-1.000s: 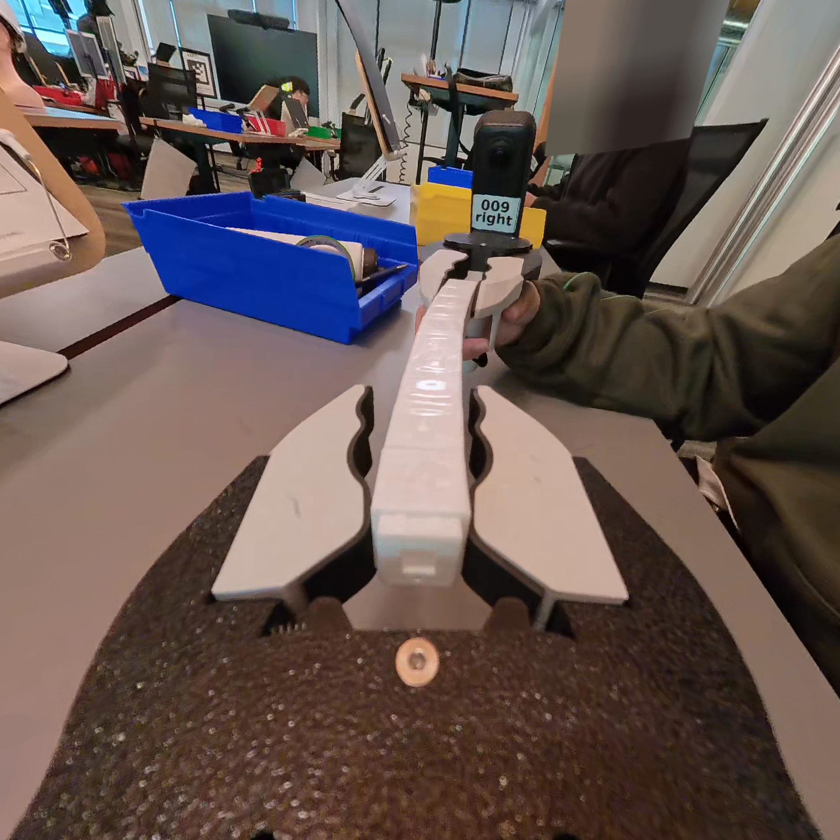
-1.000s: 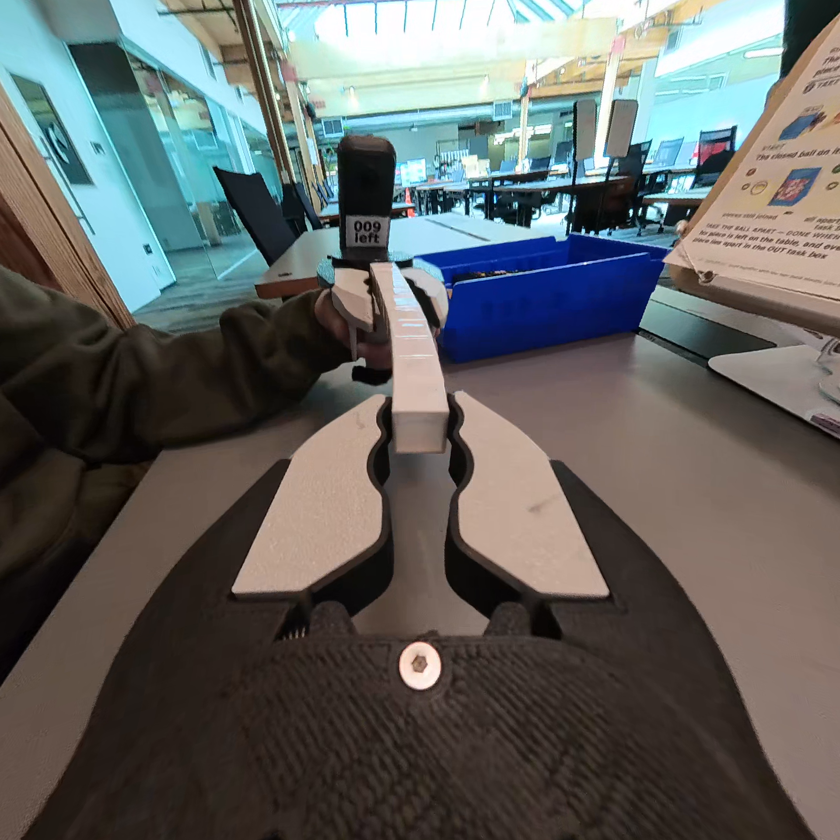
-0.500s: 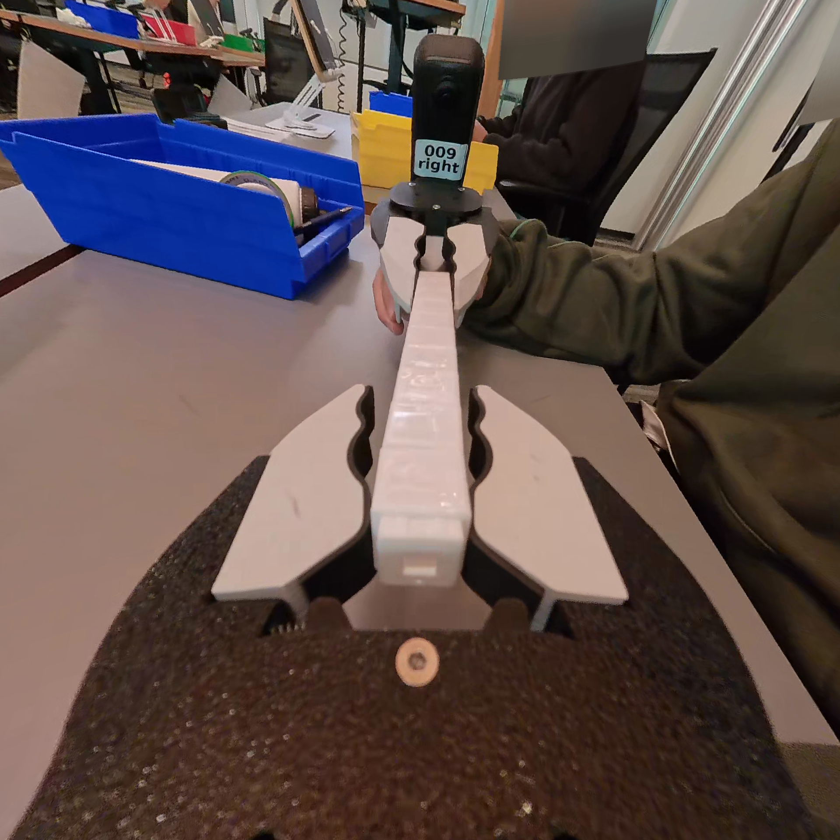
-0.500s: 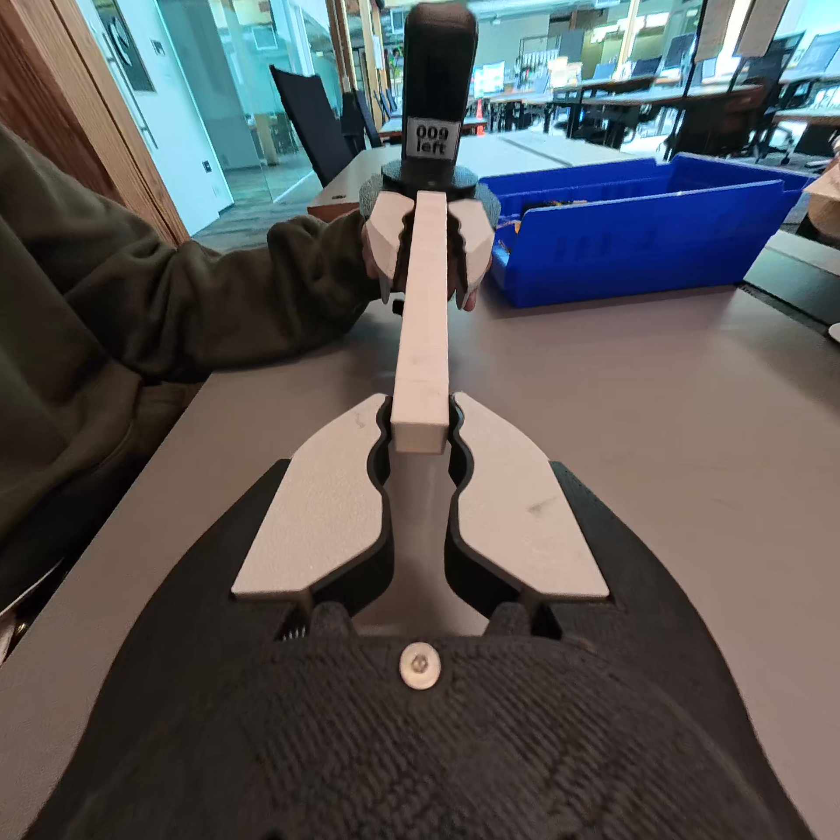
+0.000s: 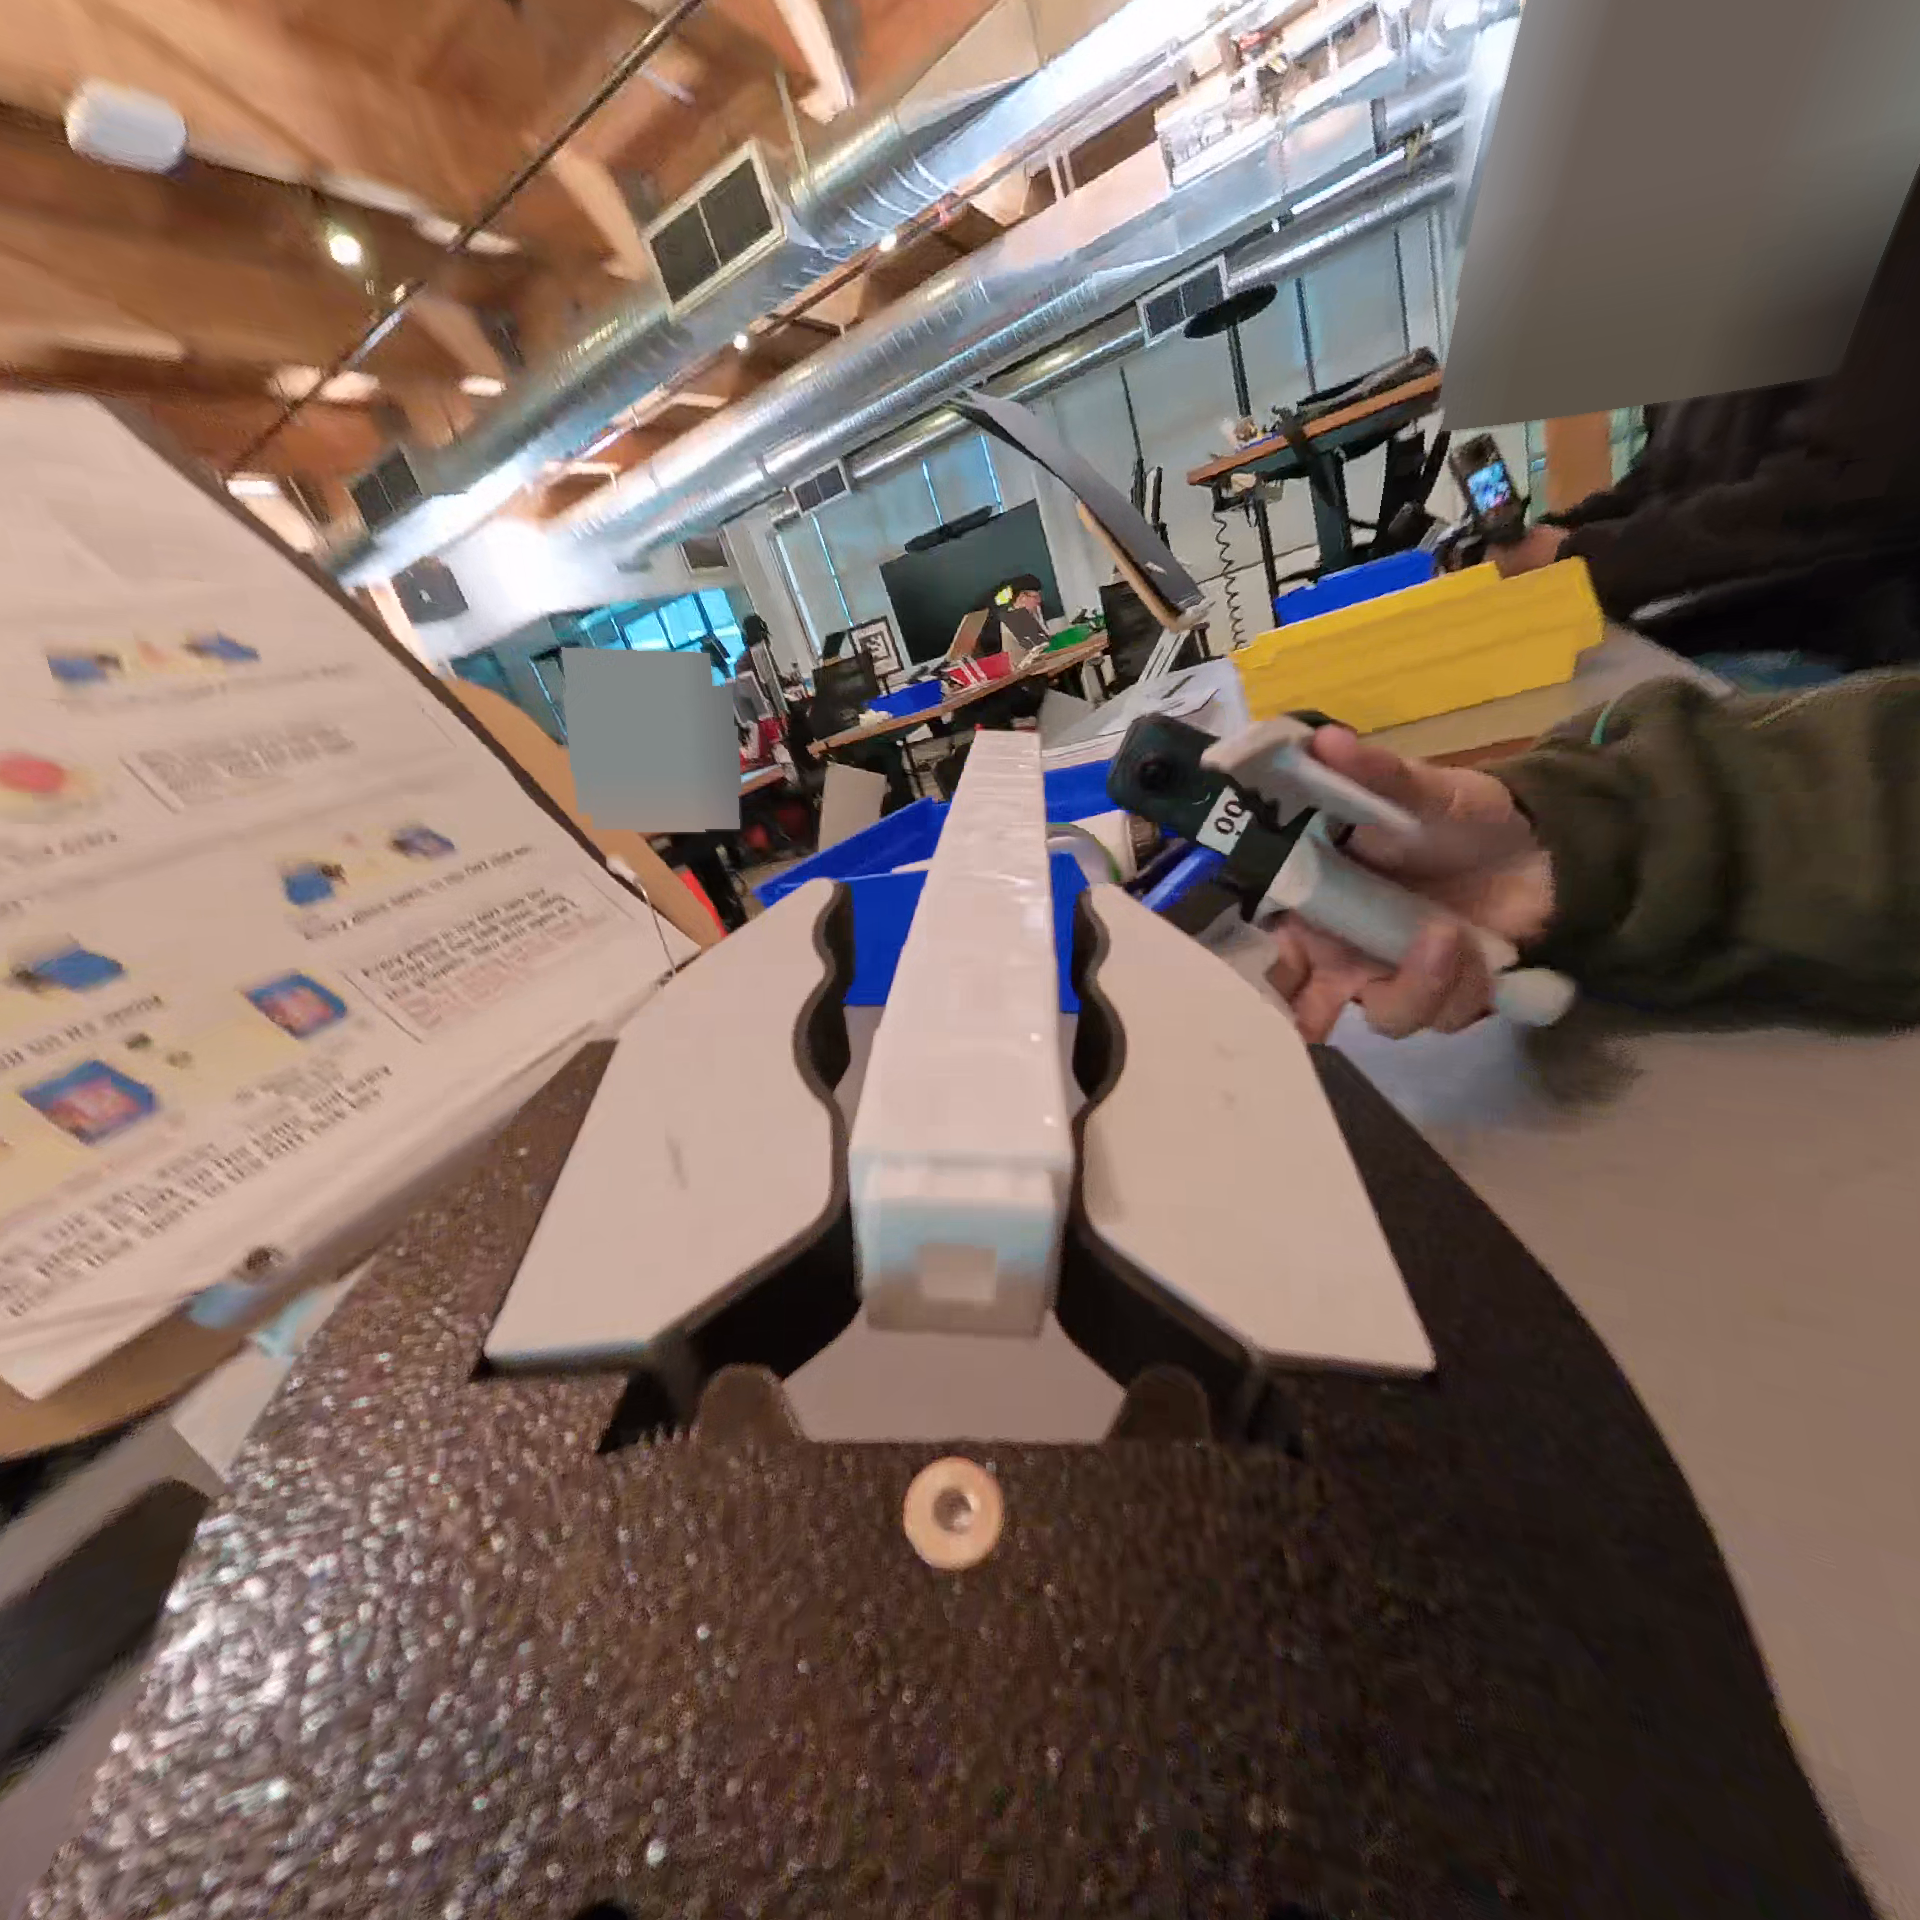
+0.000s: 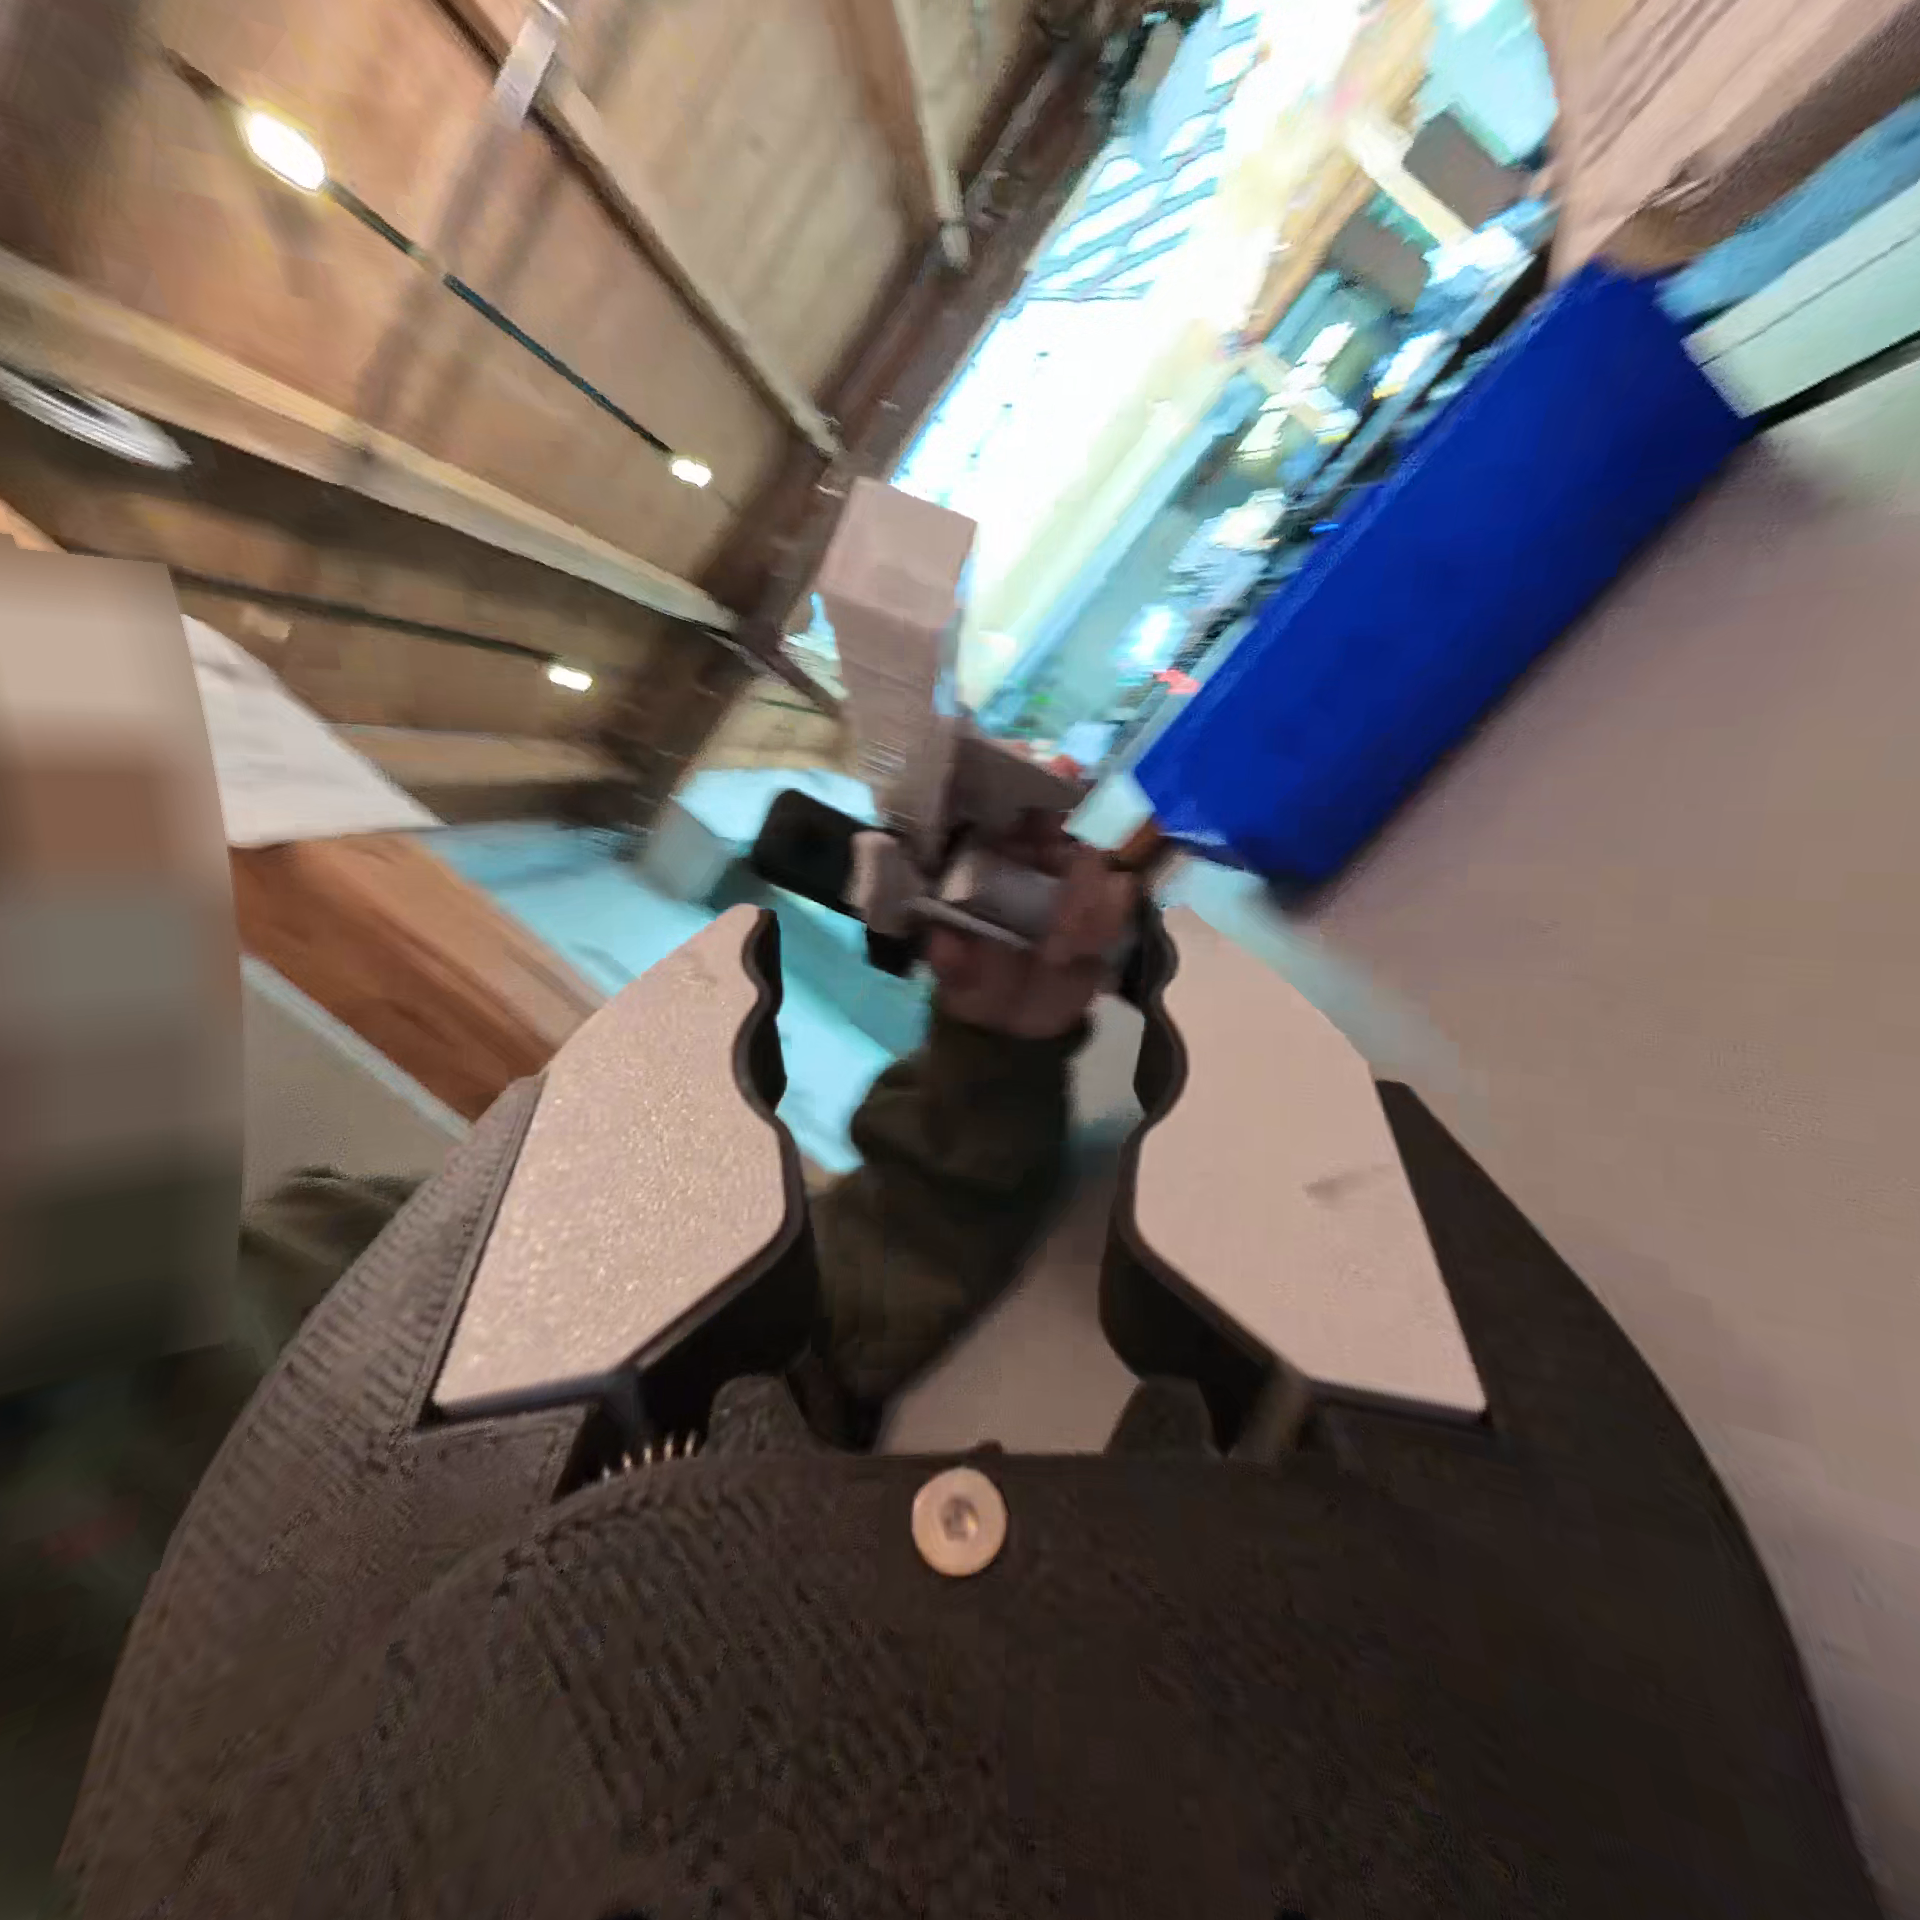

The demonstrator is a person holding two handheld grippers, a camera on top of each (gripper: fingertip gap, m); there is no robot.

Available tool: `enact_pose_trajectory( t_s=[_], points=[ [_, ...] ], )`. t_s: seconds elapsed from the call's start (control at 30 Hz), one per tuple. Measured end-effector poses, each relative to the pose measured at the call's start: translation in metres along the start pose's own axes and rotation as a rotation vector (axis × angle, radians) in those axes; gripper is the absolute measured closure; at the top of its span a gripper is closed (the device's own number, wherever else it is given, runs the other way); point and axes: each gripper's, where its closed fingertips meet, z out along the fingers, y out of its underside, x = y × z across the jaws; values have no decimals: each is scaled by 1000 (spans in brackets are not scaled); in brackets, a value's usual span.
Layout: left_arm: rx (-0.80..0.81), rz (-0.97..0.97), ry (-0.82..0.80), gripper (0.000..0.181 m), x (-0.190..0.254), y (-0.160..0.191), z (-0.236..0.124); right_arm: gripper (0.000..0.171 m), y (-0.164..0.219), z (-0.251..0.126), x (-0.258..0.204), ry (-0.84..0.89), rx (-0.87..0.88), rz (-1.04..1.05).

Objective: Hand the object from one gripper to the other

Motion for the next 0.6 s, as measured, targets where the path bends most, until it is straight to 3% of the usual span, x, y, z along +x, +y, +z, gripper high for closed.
enact_pose_trajectory(
  t_s=[0.07, 0.2, 0.4, 0.47, 0.6],
  points=[
    [-10, 96, -10, 141, 5, 0, 5, 111, 5, 6, -10, -82, -4, 70],
    [-66, 263, -36, 141, 17, 5, 19, 107, 18, 18, -13, -81, -44, 45],
    [-121, 341, 22, 141, 44, 19, 39, 112, 2, 15, -4, -3, 87, -10],
    [-130, 340, 33, 141, 49, 22, 42, 144, -1, 11, -4, -3, 90, -52],
    [-177, 311, 83, 139, 58, 32, 44, 148, -5, 8, -15, -29, 67, -132]
  ],
)
